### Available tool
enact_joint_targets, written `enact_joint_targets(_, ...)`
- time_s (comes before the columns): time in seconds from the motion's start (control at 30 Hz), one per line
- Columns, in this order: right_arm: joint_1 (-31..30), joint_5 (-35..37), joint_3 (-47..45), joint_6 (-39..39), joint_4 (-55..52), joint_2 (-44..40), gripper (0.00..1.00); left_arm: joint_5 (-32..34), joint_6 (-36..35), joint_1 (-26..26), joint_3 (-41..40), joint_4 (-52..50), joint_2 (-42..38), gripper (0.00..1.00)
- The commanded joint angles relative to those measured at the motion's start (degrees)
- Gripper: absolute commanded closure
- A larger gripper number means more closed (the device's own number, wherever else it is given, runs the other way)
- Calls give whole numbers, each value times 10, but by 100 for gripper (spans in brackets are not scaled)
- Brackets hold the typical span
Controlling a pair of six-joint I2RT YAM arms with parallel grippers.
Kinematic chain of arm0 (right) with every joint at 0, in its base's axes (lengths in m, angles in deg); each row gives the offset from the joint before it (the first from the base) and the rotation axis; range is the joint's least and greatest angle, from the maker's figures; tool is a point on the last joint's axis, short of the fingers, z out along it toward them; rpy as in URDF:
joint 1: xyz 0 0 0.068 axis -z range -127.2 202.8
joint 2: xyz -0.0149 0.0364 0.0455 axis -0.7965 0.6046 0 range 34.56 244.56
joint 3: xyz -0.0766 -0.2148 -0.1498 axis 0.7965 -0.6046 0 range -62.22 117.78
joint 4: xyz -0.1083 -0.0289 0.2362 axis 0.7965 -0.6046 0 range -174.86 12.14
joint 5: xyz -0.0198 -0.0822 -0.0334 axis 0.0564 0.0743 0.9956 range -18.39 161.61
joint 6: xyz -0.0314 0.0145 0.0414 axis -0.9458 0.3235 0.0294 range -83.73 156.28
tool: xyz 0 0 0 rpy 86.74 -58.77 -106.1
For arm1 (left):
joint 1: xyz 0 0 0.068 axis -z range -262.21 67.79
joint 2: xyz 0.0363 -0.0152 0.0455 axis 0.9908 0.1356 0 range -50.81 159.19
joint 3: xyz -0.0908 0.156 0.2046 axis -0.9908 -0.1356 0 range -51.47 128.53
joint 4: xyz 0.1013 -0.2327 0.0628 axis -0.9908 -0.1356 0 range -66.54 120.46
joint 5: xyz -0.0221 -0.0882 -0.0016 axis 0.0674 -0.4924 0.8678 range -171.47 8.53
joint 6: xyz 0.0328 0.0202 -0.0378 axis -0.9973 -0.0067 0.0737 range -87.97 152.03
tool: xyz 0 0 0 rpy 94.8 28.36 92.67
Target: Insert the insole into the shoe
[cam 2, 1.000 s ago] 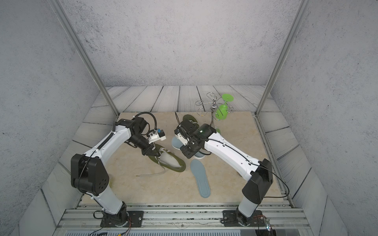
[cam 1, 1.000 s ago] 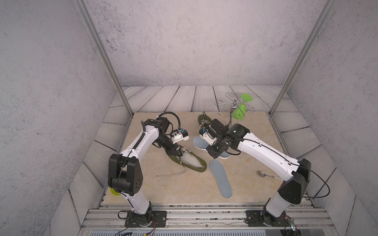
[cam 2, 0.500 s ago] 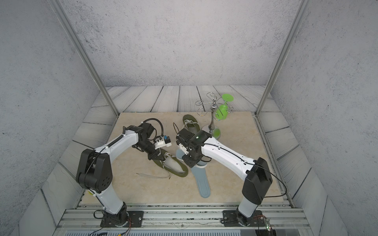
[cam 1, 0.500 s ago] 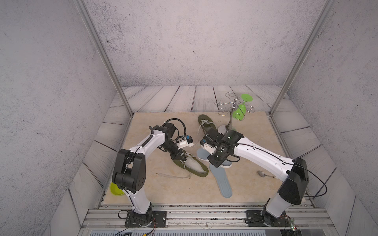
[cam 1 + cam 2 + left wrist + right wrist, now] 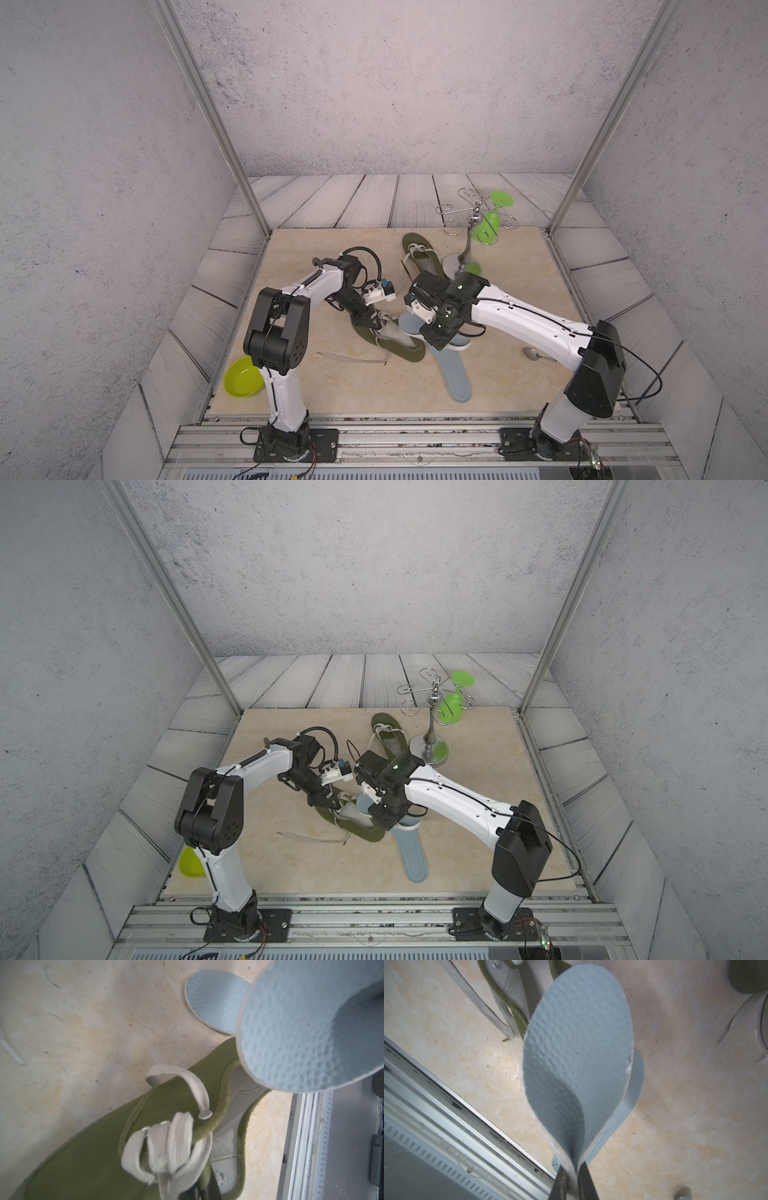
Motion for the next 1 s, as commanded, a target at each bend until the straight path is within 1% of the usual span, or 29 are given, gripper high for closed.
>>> enact_joint_targets(0.0, -14, -21, 1, 4, -17, -21, 91, -13, -12, 1, -1, 8, -24, 100)
enact_joint_targets(0.13, -29, -31, 8, 9, -27, -27, 91, -14, -12, 1, 7, -5, -28, 100)
enact_joint_targets(0.27, -33, -39, 2, 11, -12, -23, 91, -15, -12, 2, 17, -20, -29, 100)
enact_joint_targets(0.57, -33, -30, 31, 1, 12, 46, 91, -18, -11, 1, 22, -27, -44, 100)
enact_joint_targets(0.7, -32, -39, 49, -2, 4, 69, 92, -26, -6, 1, 23, -28, -42, 100)
enact_joint_targets(0.97, -32, -60, 31, 7, 3, 67, 92, -38, 8, 1, 25, -23, -37, 100)
